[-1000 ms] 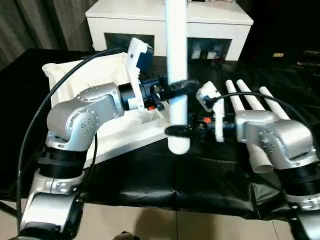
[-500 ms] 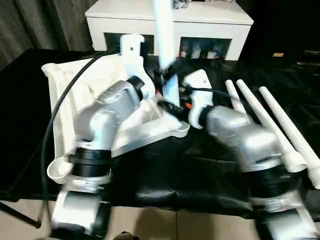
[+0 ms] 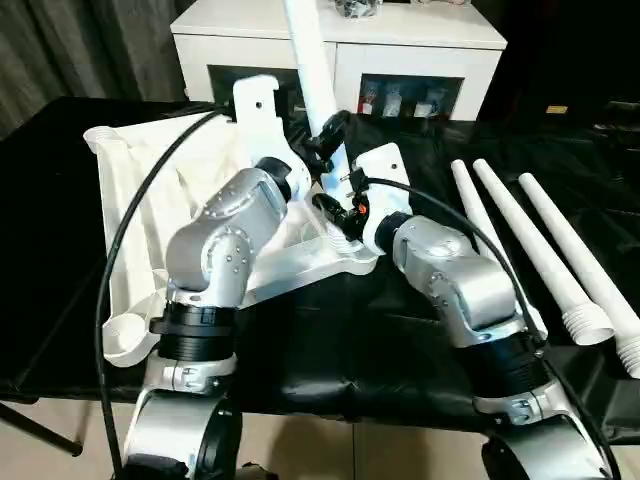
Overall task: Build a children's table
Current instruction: Pick table leg
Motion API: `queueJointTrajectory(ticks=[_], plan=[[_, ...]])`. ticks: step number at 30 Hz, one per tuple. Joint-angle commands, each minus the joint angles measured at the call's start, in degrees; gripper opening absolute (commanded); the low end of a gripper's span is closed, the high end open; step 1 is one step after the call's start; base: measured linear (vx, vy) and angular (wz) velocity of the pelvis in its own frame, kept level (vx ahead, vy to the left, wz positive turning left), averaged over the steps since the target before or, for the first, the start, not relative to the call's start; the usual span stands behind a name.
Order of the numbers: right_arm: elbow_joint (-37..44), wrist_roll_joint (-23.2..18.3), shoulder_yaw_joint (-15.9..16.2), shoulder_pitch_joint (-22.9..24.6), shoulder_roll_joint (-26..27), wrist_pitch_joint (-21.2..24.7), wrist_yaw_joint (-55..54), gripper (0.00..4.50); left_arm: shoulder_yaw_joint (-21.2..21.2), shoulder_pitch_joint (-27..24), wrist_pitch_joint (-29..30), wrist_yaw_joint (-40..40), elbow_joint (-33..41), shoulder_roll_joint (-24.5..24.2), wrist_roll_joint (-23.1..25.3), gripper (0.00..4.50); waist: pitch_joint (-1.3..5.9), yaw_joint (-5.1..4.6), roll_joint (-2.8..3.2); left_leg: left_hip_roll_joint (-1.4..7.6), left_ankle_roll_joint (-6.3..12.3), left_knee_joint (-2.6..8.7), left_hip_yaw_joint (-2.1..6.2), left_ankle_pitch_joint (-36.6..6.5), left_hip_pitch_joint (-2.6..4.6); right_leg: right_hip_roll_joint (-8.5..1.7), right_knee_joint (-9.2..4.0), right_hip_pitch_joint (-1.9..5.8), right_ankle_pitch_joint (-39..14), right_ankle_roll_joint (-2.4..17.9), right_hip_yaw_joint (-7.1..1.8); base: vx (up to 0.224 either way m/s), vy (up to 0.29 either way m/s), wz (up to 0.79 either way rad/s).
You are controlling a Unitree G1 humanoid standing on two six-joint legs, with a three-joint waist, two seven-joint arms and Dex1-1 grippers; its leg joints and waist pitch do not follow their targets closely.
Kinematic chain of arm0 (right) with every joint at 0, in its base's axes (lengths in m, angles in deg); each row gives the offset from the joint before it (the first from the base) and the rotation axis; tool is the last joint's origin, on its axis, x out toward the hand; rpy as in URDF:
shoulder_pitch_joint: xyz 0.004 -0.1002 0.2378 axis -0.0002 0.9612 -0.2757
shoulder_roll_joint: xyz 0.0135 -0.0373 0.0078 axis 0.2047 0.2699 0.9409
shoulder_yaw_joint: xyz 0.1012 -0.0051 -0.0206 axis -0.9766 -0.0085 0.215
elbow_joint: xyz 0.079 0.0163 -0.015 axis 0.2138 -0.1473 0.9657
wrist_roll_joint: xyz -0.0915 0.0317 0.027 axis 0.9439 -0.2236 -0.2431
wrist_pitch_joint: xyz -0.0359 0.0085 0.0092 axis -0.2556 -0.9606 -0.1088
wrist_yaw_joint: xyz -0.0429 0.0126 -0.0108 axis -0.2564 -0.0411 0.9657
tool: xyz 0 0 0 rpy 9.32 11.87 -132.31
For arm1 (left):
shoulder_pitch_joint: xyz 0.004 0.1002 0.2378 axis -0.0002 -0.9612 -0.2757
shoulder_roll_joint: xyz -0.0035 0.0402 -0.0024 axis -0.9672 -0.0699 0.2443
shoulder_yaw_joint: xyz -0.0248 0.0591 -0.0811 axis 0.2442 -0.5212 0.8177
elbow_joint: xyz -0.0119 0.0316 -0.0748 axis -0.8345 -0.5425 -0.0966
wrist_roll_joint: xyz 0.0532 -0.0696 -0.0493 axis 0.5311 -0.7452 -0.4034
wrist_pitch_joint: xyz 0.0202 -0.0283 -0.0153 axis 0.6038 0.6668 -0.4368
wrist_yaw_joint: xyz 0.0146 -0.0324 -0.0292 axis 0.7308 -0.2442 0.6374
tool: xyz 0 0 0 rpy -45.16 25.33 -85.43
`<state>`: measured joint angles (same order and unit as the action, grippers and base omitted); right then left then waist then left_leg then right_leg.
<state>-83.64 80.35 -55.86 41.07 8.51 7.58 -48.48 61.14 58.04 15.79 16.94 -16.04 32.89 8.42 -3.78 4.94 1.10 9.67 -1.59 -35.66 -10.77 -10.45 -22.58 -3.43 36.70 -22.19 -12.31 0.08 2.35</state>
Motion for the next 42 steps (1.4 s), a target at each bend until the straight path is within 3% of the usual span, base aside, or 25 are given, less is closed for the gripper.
queueJointTrajectory(ticks=[1,2,3,11,15,18,19,25,30,36,37,42], plan=[[0.2,1.0,-2.0,-2.0,-0.6,-2.1,-2.0,1.88,1.7,-0.6,0.0,0.7,0.6,-0.7,0.5,1.99,4.43,-0.32,0.16,3.19,-3.87,4.53,1.82,-8.9,1.62,-4.51,-4.18,2.24,-1.8,10.4,-2.77,0.000,0.000,0.00],[0.2,1.0,-2.0,-2.0,-0.6,-2.2,-2.0,1.88,1.7,-0.6,0.0,0.6,0.6,-0.7,0.5,1.99,4.42,-0.31,0.17,3.22,-3.91,4.56,1.83,-9.1,1.68,-4.52,-4.21,2.21,-1.9,10.4,-2.77,0.000,0.000,0.00],[-0.4,0.7,-2.6,-2.5,-0.7,-2.7,-1.9,2.58,1.5,-0.6,0.4,-0.5,0.8,-1.1,0.0,1.91,4.42,-0.32,0.17,3.24,-3.99,4.57,1.84,-9.3,1.69,-4.53,-4.17,2.21,-2.0,10.3,-2.77,0.000,0.000,0.00],[-0.5,-3.1,-4.6,-4.3,-3.2,-2.2,5.8,3.07,-0.3,-0.5,5.2,-9.8,2.8,-3.9,-5.5,1.84,4.39,-0.26,0.19,3.06,-4.07,4.52,1.65,-9.6,1.78,-4.46,-4.06,2.19,-1.5,10.5,-2.75,0.000,0.000,0.00],[1.1,-10.1,-6.4,-5.0,-7.8,3.7,16.3,3.46,-2.3,-0.2,7.9,-18.0,3.5,-8.2,-7.5,1.84,4.32,-0.17,0.22,3.14,-3.17,4.54,1.67,-9.4,1.73,-4.44,-4.09,2.26,-1.9,10.9,-2.76,0.000,0.000,0.00],[2.3,-12.8,-5.8,-4.9,-11.7,6.7,22.7,3.65,-3.1,0.3,9.3,-22.7,3.8,-10.7,-9.0,1.84,4.43,0.06,0.08,3.10,-2.42,4.38,1.61,-8.0,1.69,-4.46,-3.91,2.49,-0.6,11.7,-2.70,0.000,0.000,0.00],[2.6,-13.6,-5.6,-4.8,-12.7,7.5,24.4,3.92,-3.4,0.4,9.4,-24.1,3.9,-11.5,-9.1,1.84,4.41,0.07,0.13,3.15,-2.05,4.33,1.62,-7.5,1.59,-4.51,-3.85,2.54,-0.1,12.1,-2.71,0.000,0.000,0.00],[7.1,-20.0,-3.7,-2.8,-20.5,12.6,37.8,4.36,-5.2,1.6,10.1,-33.0,3.8,-16.5,-10.2,1.84,4.38,0.11,0.11,3.29,-1.20,4.24,1.59,-7.7,1.69,-4.62,-3.93,2.56,-1.7,13.0,-2.68,0.000,0.000,0.00],[7.7,-20.1,-1.0,-2.0,-22.4,13.5,40.8,4.39,-3.4,2.0,12.5,-34.3,5.0,-15.6,-14.3,1.84,4.41,0.20,-0.01,3.33,-1.40,4.13,1.54,-7.5,1.64,-4.73,-3.83,2.50,-1.9,14.8,-2.64,0.000,0.000,0.00],[7.8,-21.2,-0.7,-2.2,-22.3,15.0,42.2,3.89,-3.3,1.6,13.5,-35.7,5.8,-15.4,-16.1,1.83,4.44,0.24,-0.20,3.33,-0.86,4.07,1.53,-7.0,1.62,-4.69,-3.87,2.53,-2.1,14.8,-2.65,0.000,0.000,0.00],[7.7,-21.3,-0.6,-2.2,-22.3,15.2,42.4,3.65,-3.2,1.5,13.6,-35.8,5.9,-15.4,-16.2,1.83,4.42,0.30,-0.16,3.34,-0.83,4.09,1.54,-7.0,1.63,-4.76,-3.92,2.50,-2.5,14.8,-2.65,0.000,0.000,0.00],[7.7,-21.2,-0.1,-2.0,-22.5,15.6,42.7,3.37,-3.2,1.2,14.0,-35.7,6.2,-15.7,-16.7,1.83,4.42,0.28,-0.20,3.34,-1.02,4.08,1.53,-6.9,1.61,-4.70,-3.89,2.51,-2.4,14.7,-2.65,0.000,0.000,0.00]])
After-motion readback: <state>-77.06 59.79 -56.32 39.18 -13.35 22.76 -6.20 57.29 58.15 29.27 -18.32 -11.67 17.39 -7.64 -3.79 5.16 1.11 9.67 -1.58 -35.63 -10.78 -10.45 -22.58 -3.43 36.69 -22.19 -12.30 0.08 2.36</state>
